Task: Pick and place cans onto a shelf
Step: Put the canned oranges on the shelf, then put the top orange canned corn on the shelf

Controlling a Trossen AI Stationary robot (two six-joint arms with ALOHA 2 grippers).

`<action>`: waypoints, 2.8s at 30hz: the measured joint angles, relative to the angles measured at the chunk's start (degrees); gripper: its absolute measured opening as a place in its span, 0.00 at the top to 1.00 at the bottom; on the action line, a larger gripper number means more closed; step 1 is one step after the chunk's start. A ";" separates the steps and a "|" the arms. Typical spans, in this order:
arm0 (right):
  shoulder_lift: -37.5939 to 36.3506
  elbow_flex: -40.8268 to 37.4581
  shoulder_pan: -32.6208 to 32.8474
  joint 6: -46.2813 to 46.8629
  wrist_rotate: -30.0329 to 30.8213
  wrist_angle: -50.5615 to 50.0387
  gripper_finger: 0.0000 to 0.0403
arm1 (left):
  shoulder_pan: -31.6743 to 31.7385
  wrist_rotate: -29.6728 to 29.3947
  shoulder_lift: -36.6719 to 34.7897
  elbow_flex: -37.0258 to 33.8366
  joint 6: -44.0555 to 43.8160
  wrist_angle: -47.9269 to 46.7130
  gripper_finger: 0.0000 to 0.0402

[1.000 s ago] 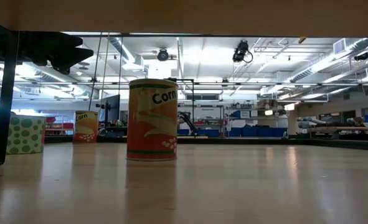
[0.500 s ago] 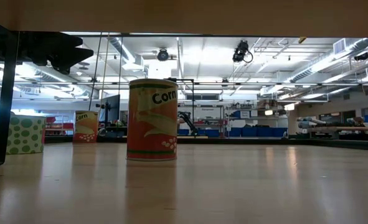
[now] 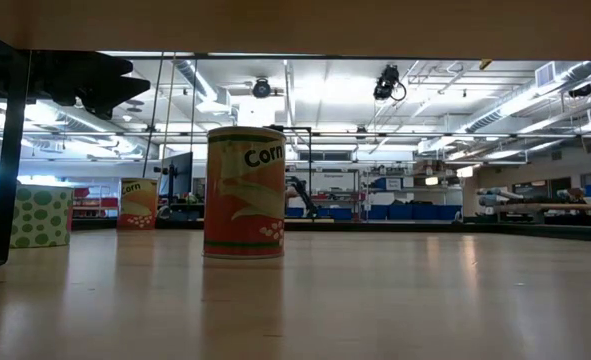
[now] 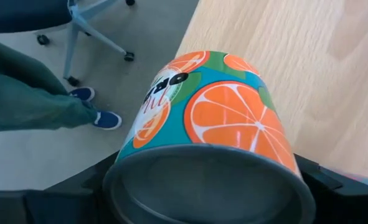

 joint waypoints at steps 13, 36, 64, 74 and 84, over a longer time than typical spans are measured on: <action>-0.02 -2.32 -0.08 1.50 -0.90 -0.16 0.20 | 0.01 0.00 0.01 0.00 0.00 -0.01 0.38; -0.76 -1.69 -0.48 3.73 -0.39 -2.12 0.14 | 0.00 0.00 0.00 0.00 0.00 -0.01 0.38; -1.74 20.99 -4.49 4.03 -5.76 -12.89 0.14 | 0.01 0.00 0.01 0.00 -0.01 -0.01 0.38; -17.32 15.21 -19.99 -4.25 -4.52 -9.61 0.14 | 0.02 0.00 0.02 0.00 -0.01 -0.04 0.38; -26.04 15.23 -30.82 -6.89 -0.54 -10.02 0.14 | 0.02 -7.35 0.00 0.01 -0.01 2.30 0.38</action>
